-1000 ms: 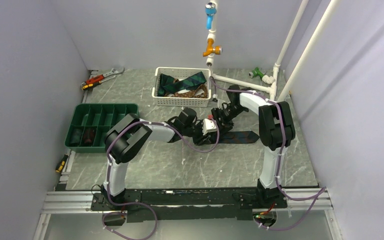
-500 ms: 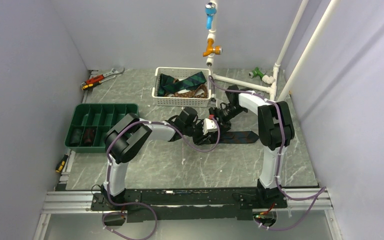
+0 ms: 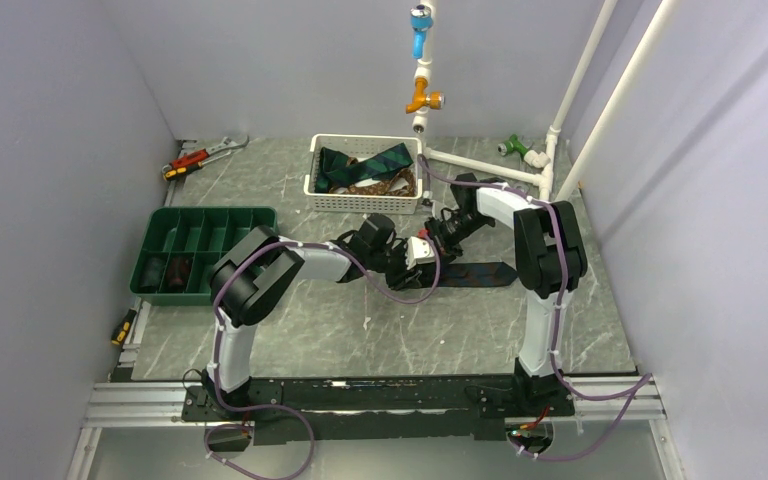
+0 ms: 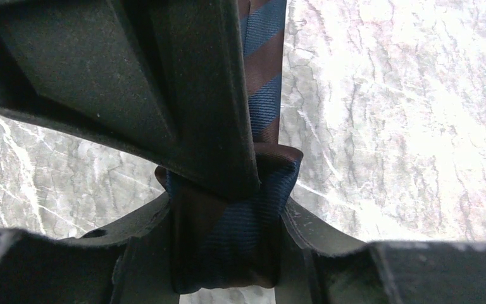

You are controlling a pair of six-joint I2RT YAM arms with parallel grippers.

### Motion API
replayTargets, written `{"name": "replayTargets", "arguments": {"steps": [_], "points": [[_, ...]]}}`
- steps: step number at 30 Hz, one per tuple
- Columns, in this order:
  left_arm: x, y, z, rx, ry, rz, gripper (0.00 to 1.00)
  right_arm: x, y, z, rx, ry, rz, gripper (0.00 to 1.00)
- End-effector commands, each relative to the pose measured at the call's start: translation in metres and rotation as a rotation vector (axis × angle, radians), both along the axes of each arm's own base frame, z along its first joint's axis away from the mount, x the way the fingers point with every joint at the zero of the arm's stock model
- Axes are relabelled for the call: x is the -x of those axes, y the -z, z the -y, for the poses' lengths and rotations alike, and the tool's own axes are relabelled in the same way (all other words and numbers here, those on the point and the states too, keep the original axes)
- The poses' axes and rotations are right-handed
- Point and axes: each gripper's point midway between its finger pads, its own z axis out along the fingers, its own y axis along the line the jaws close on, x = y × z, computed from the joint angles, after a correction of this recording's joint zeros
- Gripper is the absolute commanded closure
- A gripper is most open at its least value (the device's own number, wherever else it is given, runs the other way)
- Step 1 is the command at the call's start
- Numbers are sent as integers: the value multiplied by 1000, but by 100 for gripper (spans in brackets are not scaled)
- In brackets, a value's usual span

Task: Roll the ties
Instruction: Roll the tie at the center of the board.

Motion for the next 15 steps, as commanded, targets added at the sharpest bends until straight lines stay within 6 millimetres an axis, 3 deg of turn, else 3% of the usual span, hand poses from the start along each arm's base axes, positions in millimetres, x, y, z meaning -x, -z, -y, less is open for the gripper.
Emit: {"name": "replayTargets", "arguments": {"steps": [1, 6, 15], "points": [[22, 72, -54, -229, -58, -130, 47, -3, 43, 28, 189, -32, 37, 100], [14, 40, -37, -70, -42, -79, 29, -9, 64, 51, 326, -28, 67, 100], [4, 1, -3, 125, 4, -45, 19, -17, 85, 79, 496, -24, 84, 100]]}}
